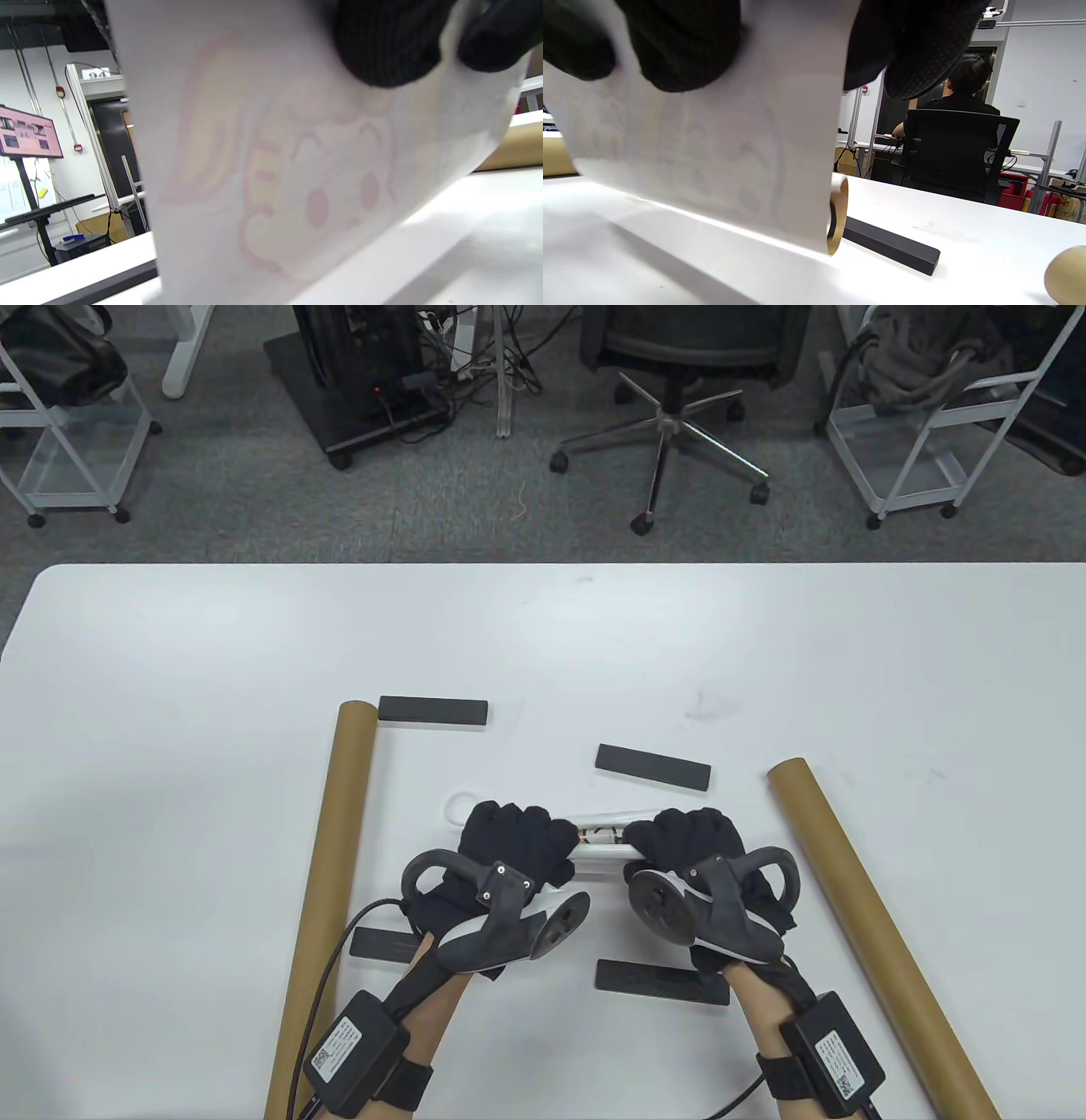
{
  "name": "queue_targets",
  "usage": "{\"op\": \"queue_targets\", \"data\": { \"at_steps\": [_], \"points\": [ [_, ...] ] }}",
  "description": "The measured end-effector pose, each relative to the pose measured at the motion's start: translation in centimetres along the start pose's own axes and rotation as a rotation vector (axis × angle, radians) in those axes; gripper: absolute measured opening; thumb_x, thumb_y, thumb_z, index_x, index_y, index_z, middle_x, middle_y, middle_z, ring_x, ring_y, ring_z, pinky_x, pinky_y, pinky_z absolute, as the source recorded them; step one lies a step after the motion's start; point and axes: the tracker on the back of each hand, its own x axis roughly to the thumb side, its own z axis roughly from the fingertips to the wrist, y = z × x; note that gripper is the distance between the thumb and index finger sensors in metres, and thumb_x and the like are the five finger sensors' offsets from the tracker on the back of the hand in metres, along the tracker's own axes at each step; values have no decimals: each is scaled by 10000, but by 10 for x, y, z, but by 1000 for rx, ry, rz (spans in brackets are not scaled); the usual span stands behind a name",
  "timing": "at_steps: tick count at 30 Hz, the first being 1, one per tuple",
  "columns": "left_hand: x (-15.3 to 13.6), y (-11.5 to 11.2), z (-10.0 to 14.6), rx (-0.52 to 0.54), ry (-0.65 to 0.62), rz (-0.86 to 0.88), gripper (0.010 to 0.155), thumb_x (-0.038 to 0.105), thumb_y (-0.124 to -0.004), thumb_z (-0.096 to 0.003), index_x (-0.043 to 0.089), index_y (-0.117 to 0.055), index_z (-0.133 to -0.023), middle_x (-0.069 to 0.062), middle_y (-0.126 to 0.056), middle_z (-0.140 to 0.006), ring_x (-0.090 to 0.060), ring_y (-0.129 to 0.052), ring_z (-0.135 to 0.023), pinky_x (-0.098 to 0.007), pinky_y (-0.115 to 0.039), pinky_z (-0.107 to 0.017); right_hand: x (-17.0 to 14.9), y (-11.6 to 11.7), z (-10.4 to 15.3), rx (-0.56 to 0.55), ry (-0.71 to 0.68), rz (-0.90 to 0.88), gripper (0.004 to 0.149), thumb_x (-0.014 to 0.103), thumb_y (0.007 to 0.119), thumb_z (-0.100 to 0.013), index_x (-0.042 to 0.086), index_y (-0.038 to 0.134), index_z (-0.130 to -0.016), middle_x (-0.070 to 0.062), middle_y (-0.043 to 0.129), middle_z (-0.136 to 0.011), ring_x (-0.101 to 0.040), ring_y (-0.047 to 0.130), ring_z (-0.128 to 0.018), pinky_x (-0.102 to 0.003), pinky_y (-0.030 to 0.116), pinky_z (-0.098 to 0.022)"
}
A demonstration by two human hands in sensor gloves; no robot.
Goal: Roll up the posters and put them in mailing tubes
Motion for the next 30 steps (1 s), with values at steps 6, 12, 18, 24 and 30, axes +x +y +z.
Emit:
{"op": "queue_targets", "data": {
  "at_steps": [6, 12, 18, 24, 30],
  "points": [
    [3, -2, 2, 2, -20, -15, 370, 536, -740, -493, 408, -801, -835, 117, -941, -757, -155, -971, -649, -486, -771, -762, 0, 1, 1, 3, -1, 2, 404, 416, 759, -450, 253, 789, -819, 4, 892, -711, -279, 941, -567, -626, 720, -653],
    [3, 0, 2, 25, -8, -53, 402, 543, -710, -502, 424, -798, -876, 36, -726, -1029, -238, -806, -884, -527, -672, -810, -2, 1, 0, 9, 21, -34, 418, 407, 748, -454, 232, 797, -831, -58, 794, -826, -309, 878, -631, -638, 671, -675],
    [0, 1, 2, 36, 3, -20, 457, 518, -732, -493, 368, -824, -914, 85, -854, -863, -177, -909, -722, -499, -750, -771, -1, 0, 1, 0, 5, -50, 454, 402, 754, -444, 203, 789, -851, -36, 821, -740, -278, 895, -569, -620, 708, -657],
    [-1, 1, 2, 49, 4, -9, 596, 525, -768, -461, 357, -736, -1033, 111, -888, -806, -142, -947, -686, -478, -772, -762, -5, 0, 1, -38, 3, -57, 567, 435, 803, -383, 206, 756, -900, 36, 888, -671, -215, 962, -513, -553, 784, -624],
    [-1, 1, 3, 66, 5, -9, 693, 546, -794, -432, 384, -636, -1087, 148, -926, -794, -113, -993, -696, -451, -790, -757, -8, 0, 1, -44, 19, -53, 594, 455, 814, -345, 209, 776, -884, 49, 919, -652, -196, 992, -499, -533, 809, -605]
  ]
}}
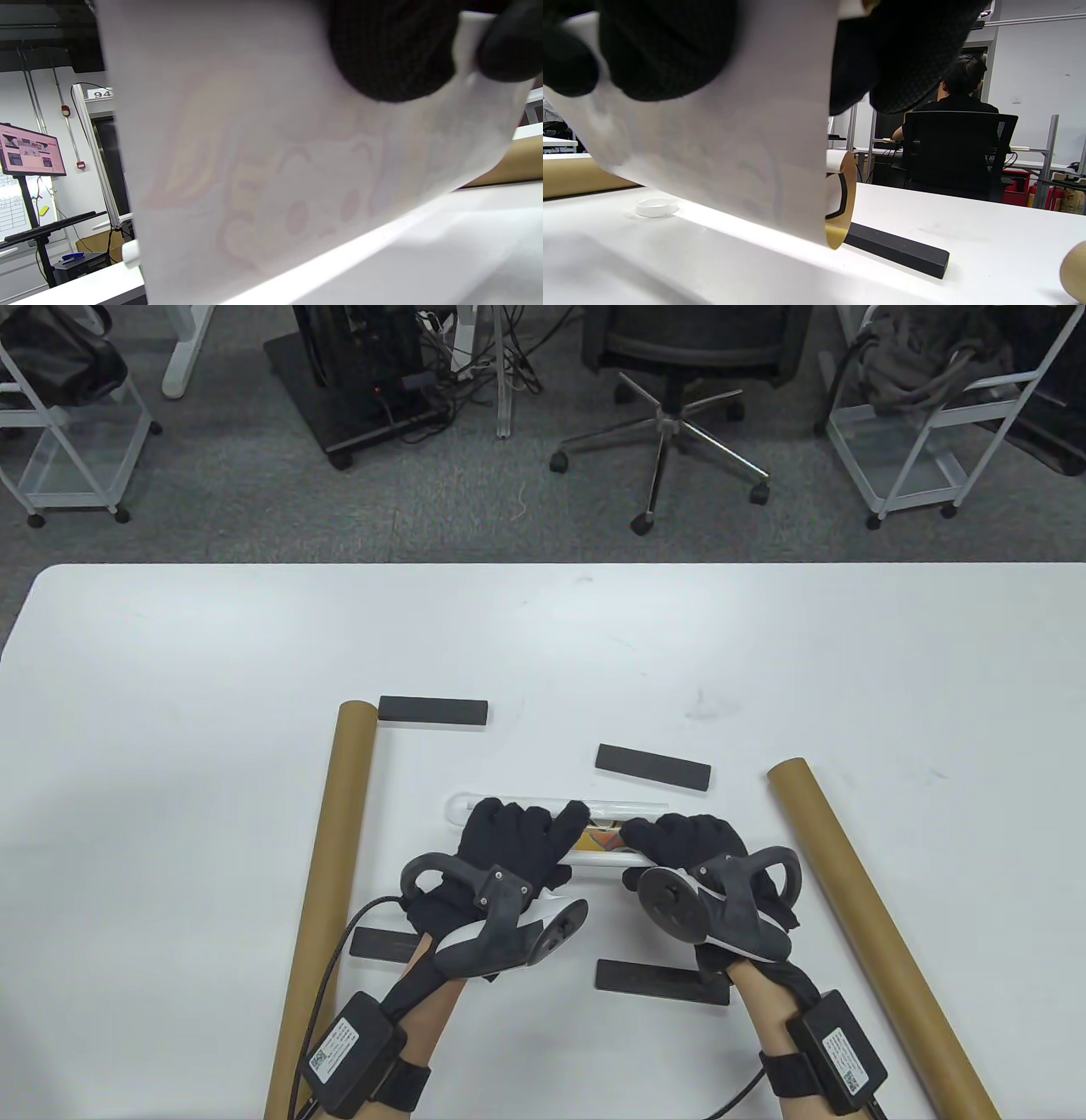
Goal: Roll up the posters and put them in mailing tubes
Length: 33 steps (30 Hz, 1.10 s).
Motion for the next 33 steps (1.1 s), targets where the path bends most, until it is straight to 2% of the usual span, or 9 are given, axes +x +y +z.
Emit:
{"op": "queue_targets", "data": {
  "at_steps": [7, 10, 13, 15, 21, 26, 28, 30, 33],
  "points": [
    [-3, 1, 0, 4, 8, 22, 647, 553, -797, -422, 405, -700, -1045, 156, -1000, -788, -110, -1065, -696, -441, -810, -749, -2, -2, 1, -14, 3, 14, 582, 478, 815, -318, 199, 833, -829, 75, 996, -617, -168, 1062, -447, -488, 861, -561],
    [-2, -2, -1, -22, 4, 27, 521, 531, -732, -468, 399, -778, -971, 146, -979, -804, -123, -1041, -709, -456, -790, -758, -1, 0, 1, 1, 5, 9, 551, 440, 776, -373, 206, 791, -872, 46, 955, -676, -206, 1022, -516, -535, 812, -602],
    [-4, -5, -2, -68, 9, 83, 505, 490, -646, -518, 369, -729, -1001, 106, -930, -836, -168, -987, -712, -491, -758, -768, -1, 1, 0, 51, 1, -35, 521, 418, 713, -448, 189, 722, -915, 0, 884, -704, -256, 932, -523, -601, 738, -636],
    [-4, -5, -2, -78, 14, 100, 500, 485, -632, -526, 356, -714, -1002, 85, -913, -840, -185, -962, -692, -503, -744, -769, -1, 2, 0, 51, -7, -29, 541, 438, 733, -445, 188, 703, -924, 0, 865, -707, -256, 912, -517, -609, 727, -643],
    [-2, -4, -2, -63, 9, 38, 482, 544, -776, -455, 377, -749, -906, 130, -921, -745, -134, -965, -603, -473, -785, -744, 2, -2, 1, 20, -14, 3, 519, 453, 786, -405, 225, 742, -869, 32, 882, -645, -223, 922, -464, -580, 762, -626],
    [1, -7, -2, -113, -6, 46, 430, 482, -767, -493, 398, -762, -915, 112, -890, -846, -167, -944, -729, -507, -746, -774, 1, 1, 1, 33, -2, -6, 441, 429, 752, -430, 251, 775, -833, 28, 894, -645, -227, 934, -468, -581, 764, -624],
    [1, -7, -3, -117, -5, 44, 430, 487, -756, -499, 409, -768, -922, 58, -797, -960, -210, -874, -826, -529, -705, -793, 0, 2, 1, 43, 2, -8, 439, 430, 748, -431, 251, 781, -830, 26, 897, -651, -231, 938, -479, -584, 763, -625],
    [0, -4, -4, -137, 21, 61, 436, 489, -748, -503, 416, -774, -932, 15, -732, -1007, -244, -828, -857, -559, -669, -803, 0, 3, 1, 40, 3, -10, 441, 430, 743, -434, 250, 787, -834, 10, 894, -686, -250, 941, -518, -598, 748, -633],
    [-1, -4, -4, -131, 21, 77, 458, 481, -753, -501, 401, -789, -951, 46, -794, -929, -210, -877, -784, -544, -709, -785, 1, 3, 1, 20, 16, -2, 445, 425, 740, -437, 240, 796, -838, -69, 804, -819, -335, 864, -644, -660, 660, -664]
  ]
}}
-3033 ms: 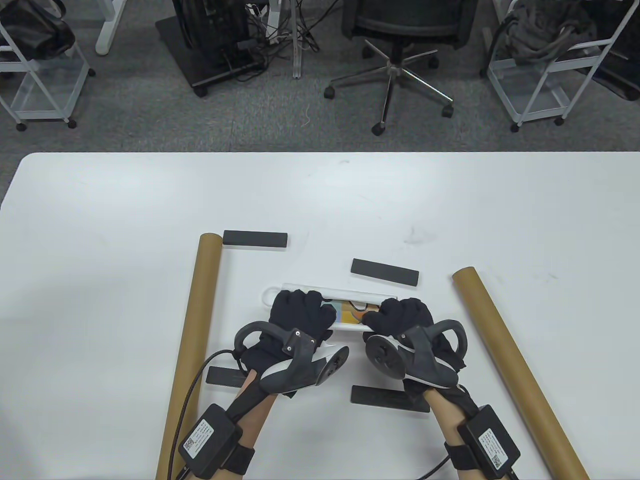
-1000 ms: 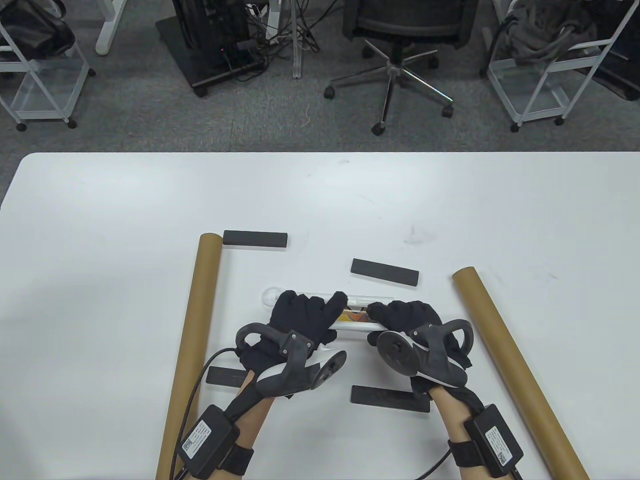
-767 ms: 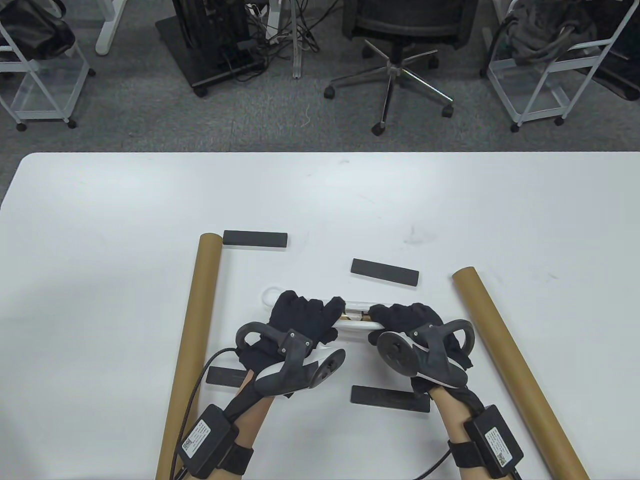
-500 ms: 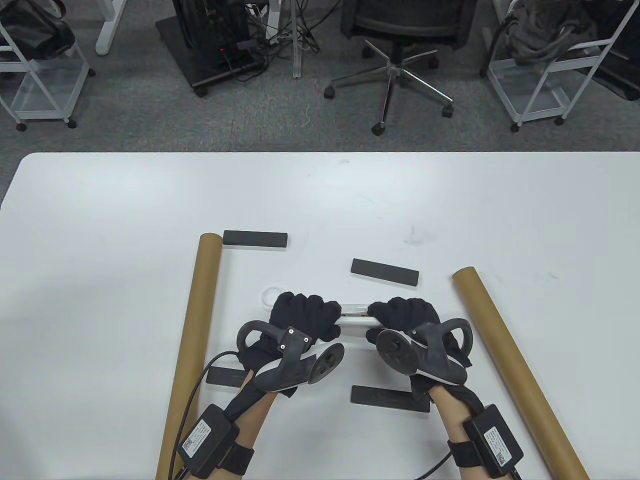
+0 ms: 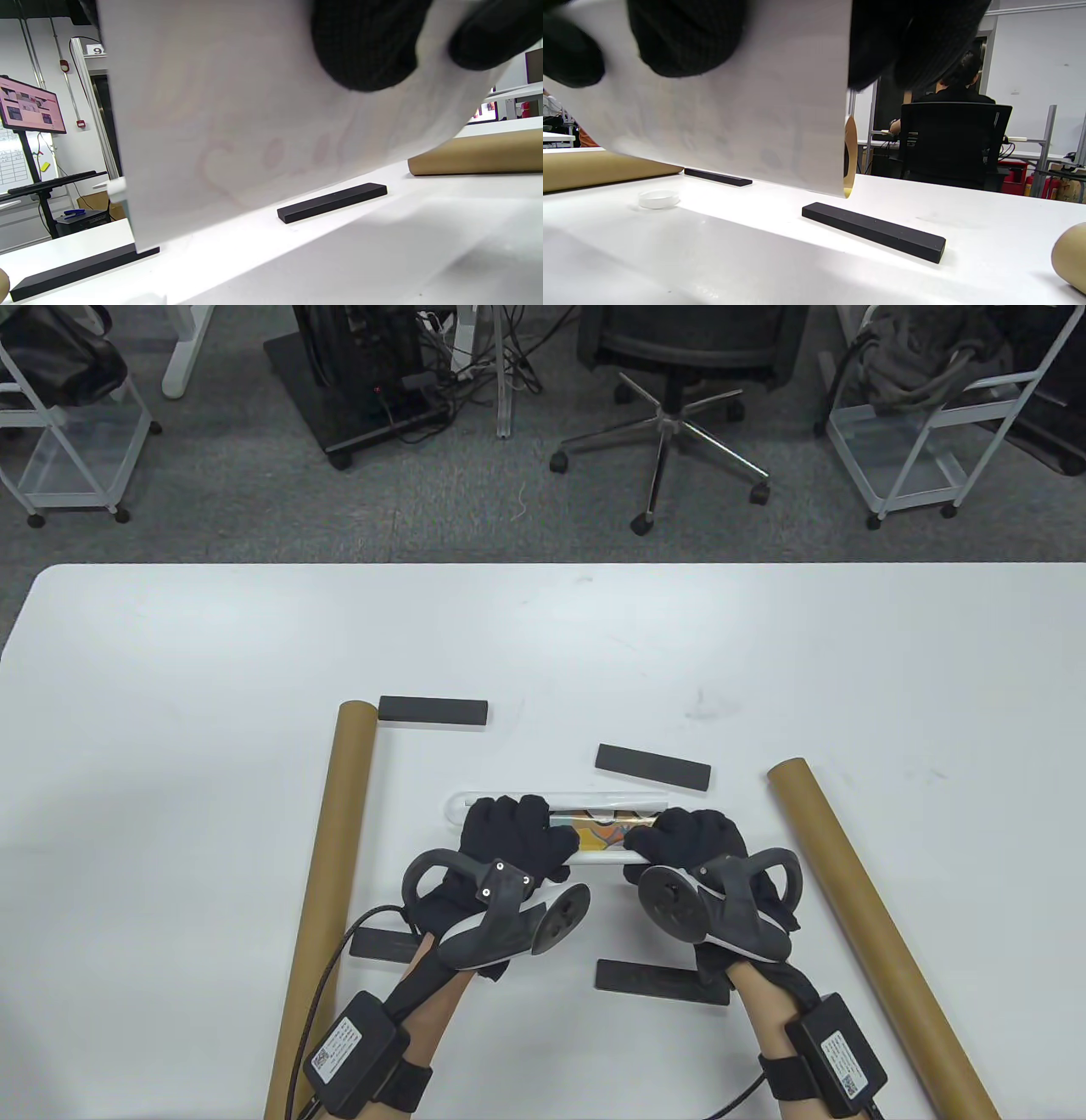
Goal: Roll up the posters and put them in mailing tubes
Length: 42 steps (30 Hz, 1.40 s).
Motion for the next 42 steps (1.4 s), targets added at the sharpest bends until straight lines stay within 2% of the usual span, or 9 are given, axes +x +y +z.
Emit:
{"op": "queue_targets", "data": {
  "at_steps": [9, 13, 17, 24, 30, 32, 33, 35, 42],
  "points": [
    [1, -2, 1, 16, -10, 24, 546, 487, -762, -492, 365, -743, -1024, 89, -845, -863, -174, -916, -744, -509, -746, -772, 1, 0, 0, 27, 0, 24, 465, 411, 740, -428, 216, 795, -846, -48, 810, -753, -306, 869, -597, -661, 664, -667],
    [-2, -2, 1, 32, -4, 23, 594, 497, -771, -479, 367, -699, -1054, 99, -861, -858, -160, -934, -747, -493, -758, -769, 0, 0, -1, 26, -4, 13, 547, 414, 750, -420, 196, 737, -921, -18, 826, -727, -289, 888, -589, -647, 679, -665],
    [-5, -3, 1, 42, 7, 31, 621, 516, -791, -456, 357, -709, -1051, 110, -914, -839, -143, -994, -725, -475, -790, -753, -1, 0, 0, 8, -1, 24, 588, 437, 770, -397, 189, 734, -929, 3, 867, -703, -266, 924, -569, -605, 726, -649],
    [-8, -5, 0, 20, 16, 61, 568, 520, -779, -456, 349, -769, -997, 104, -972, -833, -152, -1044, -720, -461, -815, -738, -1, 0, -1, -1, 1, 35, 565, 446, 777, -375, 206, 781, -886, 34, 939, -694, -240, 995, -564, -564, 775, -626],
    [-7, -7, 1, 9, 10, 78, 528, 503, -658, -504, 353, -714, -1007, 94, -903, -860, -167, -970, -721, -489, -762, -766, -2, 0, 0, 11, 6, 35, 534, 406, 727, -420, 207, 736, -915, 4, 894, -741, -267, 952, -593, -598, 733, -647],
    [-7, -6, 0, 18, 18, 83, 522, 520, -678, -494, 356, -719, -988, 92, -900, -821, -164, -950, -671, -495, -755, -763, -2, 0, -1, 31, -3, -2, 540, 408, 722, -442, 197, 698, -938, -14, 856, -751, -285, 906, -588, -623, 700, -656],
    [-7, -4, 1, 27, 18, 70, 521, 534, -708, -480, 358, -733, -970, 101, -906, -790, -155, -950, -640, -491, -761, -756, -1, 0, -1, 31, -6, 2, 569, 409, 781, -414, 198, 692, -935, -9, 846, -735, -280, 893, -574, -624, 695, -658],
    [-6, -3, 1, 29, 16, 52, 514, 534, -761, -459, 360, -754, -943, 109, -920, -754, -144, -958, -607, -485, -777, -746, 1, 1, 0, 9, -19, 47, 574, 419, 810, -389, 220, 702, -916, 24, 856, -704, -246, 909, -545, -600, 729, -651],
    [-8, -5, 1, 14, 15, 45, 462, 515, -766, -476, 395, -778, -923, 114, -923, -786, -148, -970, -654, -485, -774, -755, -1, 4, -1, 25, -19, -17, 476, 412, 768, -427, 243, 763, -872, 16, 883, -711, -255, 934, -568, -603, 732, -646]
  ]
}}
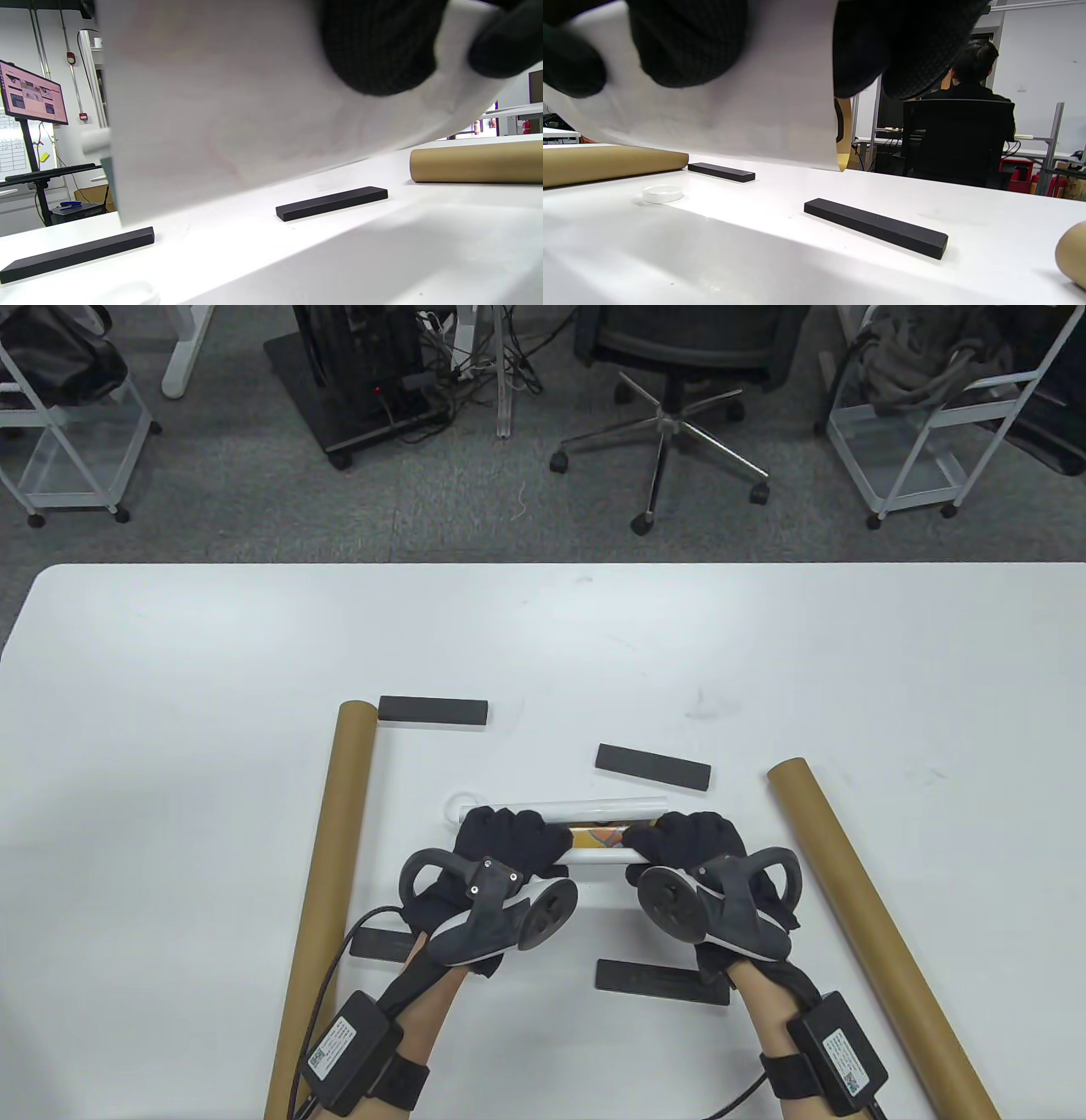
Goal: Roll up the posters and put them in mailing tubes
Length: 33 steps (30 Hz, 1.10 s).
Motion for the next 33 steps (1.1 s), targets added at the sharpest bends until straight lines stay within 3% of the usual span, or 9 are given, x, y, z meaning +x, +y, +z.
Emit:
{"op": "queue_targets", "data": {
  "at_steps": [4, 6, 11, 15, 27, 33],
  "points": [
    [-1, -1, -1, -29, 9, -3, 456, 522, -735, -493, 403, -776, -931, 79, -850, -921, -197, -912, -800, -513, -729, -782, 1, 0, 0, -22, 4, 19, 475, 412, 765, -428, 250, 772, -875, -23, 832, -854, -328, 874, -729, -642, 672, -673],
    [-1, -1, -1, -32, 15, -1, 455, 522, -734, -492, 408, -782, -930, 52, -808, -946, -219, -874, -822, -529, -702, -791, 2, -1, 1, -39, 7, 31, 480, 409, 767, -427, 247, 773, -878, -34, 796, -872, -339, 840, -730, -651, 647, -683],
    [0, 2, 0, -1, 18, -46, 480, 512, -749, -483, 398, -806, -946, 51, -805, -917, -217, -872, -783, -536, -704, -786, 3, -3, 1, -32, -4, 20, 489, 415, 769, -421, 221, 787, -869, -35, 815, -767, -286, 876, -595, -640, 696, -657],
    [-2, 2, 1, -1, 18, -25, 529, 506, -758, -477, 348, -806, -980, 52, -825, -897, -207, -891, -784, -529, -721, -780, -2, -3, 2, -58, -5, -34, 642, 433, 783, -404, 160, 681, -976, -9, 839, -718, -254, 910, -559, -614, 736, -637],
    [-7, 0, 1, 7, 29, -3, 642, 535, -776, -440, 362, -703, -1054, 115, -921, -852, -146, -993, -769, -501, -753, -774, -3, -2, 1, -53, -6, -23, 598, 448, 785, -385, 185, 750, -920, 8, 912, -695, -240, 971, -545, -593, 759, -632],
    [-6, -1, 0, 4, 35, 11, 536, 486, -695, -486, 351, -709, -1004, 102, -922, -866, -169, -1001, -775, -487, -743, -779, 0, -1, 1, -7, -1, -9, 528, 388, 692, -450, 182, 735, -934, -2, 907, -733, -267, 967, -569, -612, 745, -634]
  ]
}}
